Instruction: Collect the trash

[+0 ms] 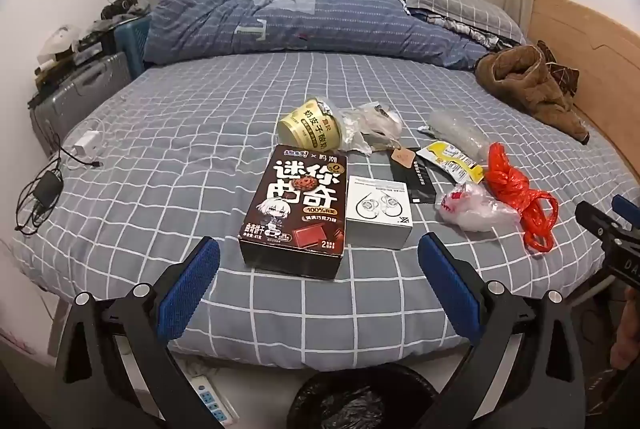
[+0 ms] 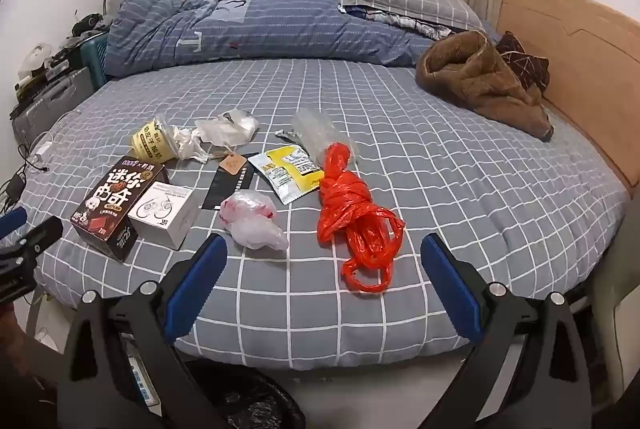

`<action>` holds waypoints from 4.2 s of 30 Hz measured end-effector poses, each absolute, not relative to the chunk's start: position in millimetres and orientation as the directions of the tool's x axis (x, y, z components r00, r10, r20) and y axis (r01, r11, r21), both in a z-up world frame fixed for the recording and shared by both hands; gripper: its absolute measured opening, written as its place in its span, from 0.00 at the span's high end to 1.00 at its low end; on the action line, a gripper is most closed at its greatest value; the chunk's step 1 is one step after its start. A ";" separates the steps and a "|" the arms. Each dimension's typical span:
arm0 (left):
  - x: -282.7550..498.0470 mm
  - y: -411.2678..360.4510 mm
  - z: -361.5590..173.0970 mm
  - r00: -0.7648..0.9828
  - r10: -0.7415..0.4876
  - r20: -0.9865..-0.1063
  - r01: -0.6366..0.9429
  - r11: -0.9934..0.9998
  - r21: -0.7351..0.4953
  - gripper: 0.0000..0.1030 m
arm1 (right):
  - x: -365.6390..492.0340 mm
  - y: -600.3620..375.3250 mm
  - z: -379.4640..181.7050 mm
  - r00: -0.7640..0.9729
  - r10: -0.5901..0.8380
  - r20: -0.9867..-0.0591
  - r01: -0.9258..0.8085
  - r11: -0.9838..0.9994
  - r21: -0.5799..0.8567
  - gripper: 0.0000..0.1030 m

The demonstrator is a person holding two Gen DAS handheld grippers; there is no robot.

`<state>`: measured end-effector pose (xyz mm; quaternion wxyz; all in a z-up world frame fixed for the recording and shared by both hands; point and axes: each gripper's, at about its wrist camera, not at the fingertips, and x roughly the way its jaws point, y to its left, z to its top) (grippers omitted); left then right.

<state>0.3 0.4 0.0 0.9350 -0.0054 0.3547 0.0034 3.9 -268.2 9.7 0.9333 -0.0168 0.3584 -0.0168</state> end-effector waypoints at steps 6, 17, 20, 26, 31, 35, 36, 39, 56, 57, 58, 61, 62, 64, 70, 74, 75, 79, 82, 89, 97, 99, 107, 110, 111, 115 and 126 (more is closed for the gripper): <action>1.7 -0.6 -4.3 0.745 0.001 -0.667 -0.006 1.000 -0.006 0.06 | 3.6 -271.8 11.2 0.747 -0.038 -0.664 0.015 0.999 -0.039 0.09; 9.3 -5.7 -7.0 0.727 0.003 -0.687 -0.015 1.000 -0.012 0.06 | 7.2 -277.6 8.1 0.743 -0.027 -0.669 0.023 1.000 -0.014 0.09; 10.0 -5.3 -7.7 0.725 0.003 -0.689 -0.016 1.000 -0.012 0.06 | 7.3 -276.9 8.6 0.742 -0.026 -0.670 0.023 1.000 -0.013 0.09; 10.9 -3.2 -8.8 0.717 0.004 -0.697 -0.013 1.000 -0.007 0.06 | 7.7 -274.0 7.6 0.742 -0.026 -0.670 0.019 1.000 -0.018 0.09; 11.6 -2.0 -9.3 0.714 0.007 -0.700 -0.014 1.000 -0.004 0.06 | 6.9 -273.2 8.0 0.743 -0.025 -0.669 0.017 1.000 -0.019 0.09; 12.2 -1.5 -10.4 0.710 0.010 -0.704 -0.014 1.000 0.000 0.06 | 7.3 -273.1 7.9 0.743 -0.026 -0.669 0.016 1.000 -0.021 0.09; 12.2 -1.4 -10.7 0.710 0.010 -0.704 -0.013 1.000 0.001 0.06 | 7.3 -273.2 7.8 0.743 -0.026 -0.669 0.017 1.000 -0.020 0.09; 12.2 -2.6 -11.7 0.708 0.011 -0.707 -0.011 1.000 0.005 0.06 | 7.0 -272.3 8.0 0.741 -0.024 -0.671 0.014 1.000 -0.021 0.09; 14.3 -1.3 -14.5 0.695 0.016 -0.718 -0.015 1.000 0.008 0.06 | 7.0 -270.9 7.9 0.740 -0.022 -0.672 0.010 1.000 -0.022 0.09; 14.2 -1.5 -14.7 0.695 0.015 -0.719 -0.014 1.000 0.008 0.06 | 6.9 -270.9 7.9 0.740 -0.022 -0.672 0.011 1.000 -0.021 0.09; 14.3 -1.4 -15.0 0.694 0.015 -0.720 -0.014 1.000 0.007 0.06 | 6.7 -270.6 8.2 0.740 -0.022 -0.672 0.011 1.000 -0.021 0.09; 14.3 -1.3 -14.9 0.693 0.015 -0.720 -0.016 1.000 0.006 0.06 | 7.0 -270.9 8.1 0.741 -0.022 -0.672 0.011 1.000 -0.021 0.09; 14.3 -1.3 -15.0 0.693 0.015 -0.720 -0.016 1.000 0.006 0.06 | 7.1 -271.0 8.1 0.740 -0.022 -0.672 0.011 1.000 -0.021 0.09; 14.4 -1.3 -15.0 0.693 0.015 -0.721 -0.015 1.000 0.006 0.06 | 7.0 -271.0 8.2 0.740 -0.022 -0.672 0.010 1.000 -0.021 0.09; 14.1 -1.2 -14.7 0.691 0.013 -0.723 -0.016 1.000 0.003 0.06 | 7.0 -270.9 8.4 0.740 -0.021 -0.672 0.010 1.000 -0.021 0.09; 14.3 -1.4 -14.6 0.691 0.015 -0.723 -0.016 1.000 0.005 0.06 | 7.1 -271.4 8.3 0.740 -0.022 -0.672 0.010 1.000 -0.021 0.09; 14.2 -1.5 -14.7 0.691 0.015 -0.723 -0.017 1.000 0.005 0.06 | 7.2 -271.4 8.4 0.740 -0.021 -0.672 0.010 1.000 -0.021 0.09; 14.3 -1.7 -14.5 0.690 0.011 -0.724 -0.017 1.000 0.000 0.06 | 7.0 -271.4 8.6 0.740 -0.021 -0.672 0.009 1.000 -0.021 0.09; 14.2 -1.9 -13.7 0.692 0.010 -0.722 -0.017 1.000 -0.002 0.06 | 6.9 -271.4 8.8 0.740 -0.020 -0.673 0.009 1.000 -0.020 0.09; 13.6 -0.9 -13.3 0.688 0.006 -0.726 -0.019 1.000 -0.009 0.06 | 8.1 -272.5 9.1 0.740 -0.020 -0.672 0.013 1.000 -0.016 0.09; 15.6 -0.2 -12.4 0.685 0.005 -0.729 -0.021 1.000 -0.013 0.06 | 9.1 -271.9 8.5 0.740 -0.018 -0.673 0.010 1.000 -0.015 0.09; 21.3 -0.4 -13.8 0.681 0.011 -0.732 -0.021 1.000 -0.004 0.06 | 14.6 -270.5 7.1 0.740 -0.015 -0.672 0.003 1.000 -0.020 0.09; 71.9 7.7 -39.1 0.629 0.016 -0.778 -0.012 1.000 0.011 0.06 | 64.8 -277.3 -21.2 0.700 -0.036 -0.713 0.012 0.999 -0.039 0.09; 86.6 9.7 -52.4 0.602 0.017 -0.798 -0.006 1.000 0.016 0.06 | 81.3 -278.6 -33.4 0.682 -0.039 -0.731 0.010 0.999 -0.044 0.09; 90.9 8.7 -56.4 0.595 0.021 -0.804 0.000 1.000 0.026 0.06 | 85.3 -278.6 -36.8 0.678 -0.045 -0.734 0.009 0.999 -0.053 0.09; 104.4 8.6 -68.2 0.581 0.058 -0.812 0.004 0.997 0.074 0.06 | 109.2 -282.6 -53.3 0.652 -0.057 -0.756 0.014 0.998 -0.063 0.09; 116.3 22.6 -73.9 0.570 0.075 -0.818 0.003 0.996 0.093 0.05 | 143.2 -293.1 -82.4 0.588 -0.058 -0.807 0.031 0.998 -0.049 0.17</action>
